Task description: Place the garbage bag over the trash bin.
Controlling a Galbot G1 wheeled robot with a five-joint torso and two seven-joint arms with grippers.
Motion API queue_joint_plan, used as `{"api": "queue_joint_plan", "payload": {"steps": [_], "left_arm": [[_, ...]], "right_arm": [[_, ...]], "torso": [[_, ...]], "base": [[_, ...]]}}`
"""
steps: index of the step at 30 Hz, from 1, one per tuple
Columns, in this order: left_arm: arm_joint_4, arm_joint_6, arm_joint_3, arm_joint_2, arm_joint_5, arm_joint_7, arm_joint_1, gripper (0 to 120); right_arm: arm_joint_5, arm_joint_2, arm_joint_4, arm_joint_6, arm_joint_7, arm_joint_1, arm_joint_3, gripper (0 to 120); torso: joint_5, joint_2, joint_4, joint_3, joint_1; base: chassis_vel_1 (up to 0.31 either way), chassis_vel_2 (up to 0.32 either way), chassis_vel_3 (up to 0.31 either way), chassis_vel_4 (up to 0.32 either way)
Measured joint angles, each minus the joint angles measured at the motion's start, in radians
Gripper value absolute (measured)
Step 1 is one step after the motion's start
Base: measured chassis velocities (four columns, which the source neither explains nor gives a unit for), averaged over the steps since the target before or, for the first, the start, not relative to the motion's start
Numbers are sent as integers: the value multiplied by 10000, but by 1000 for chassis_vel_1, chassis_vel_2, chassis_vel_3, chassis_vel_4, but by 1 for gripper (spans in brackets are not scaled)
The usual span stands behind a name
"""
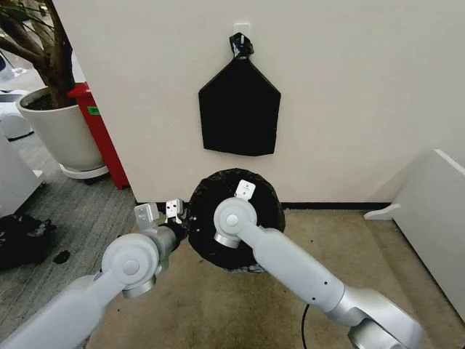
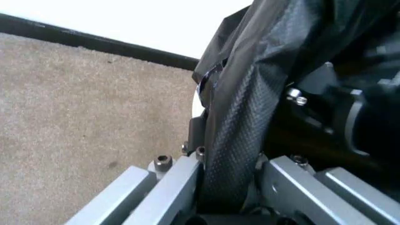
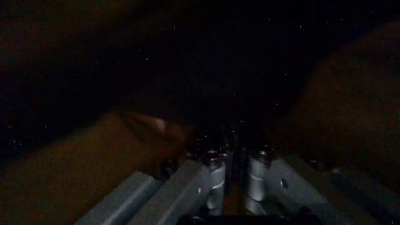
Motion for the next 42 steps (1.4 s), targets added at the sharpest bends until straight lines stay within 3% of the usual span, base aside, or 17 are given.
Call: {"api": "queue_joint_plan", "payload": {"steps": [12,26,30,42], "left_arm": [[-341,-12,-170,37,47,12,284,0],[-49,-52,-243,-11,308,21,289,0],[94,-81,-242,4,908,338,305,0],[29,-82,-243,14,652,282,47,0]], "right_arm": [[-72,145,-507,-48,-141,-35,267,0],[1057,-362,1484,238,756,-31,-554,0],[1884,-1070,2161,209,1204,10,-843,0],[1553,-1104,1566,-215,1167,-384,-918,0]], "torso": [[1,0,1,0,0],[0,1,0,0,0],[0,1,-1,0,0],[1,1,0,1,0]], "base": [[0,0,0,0],[0,0,0,0],[0,0,0,0],[0,0,0,0]]}}
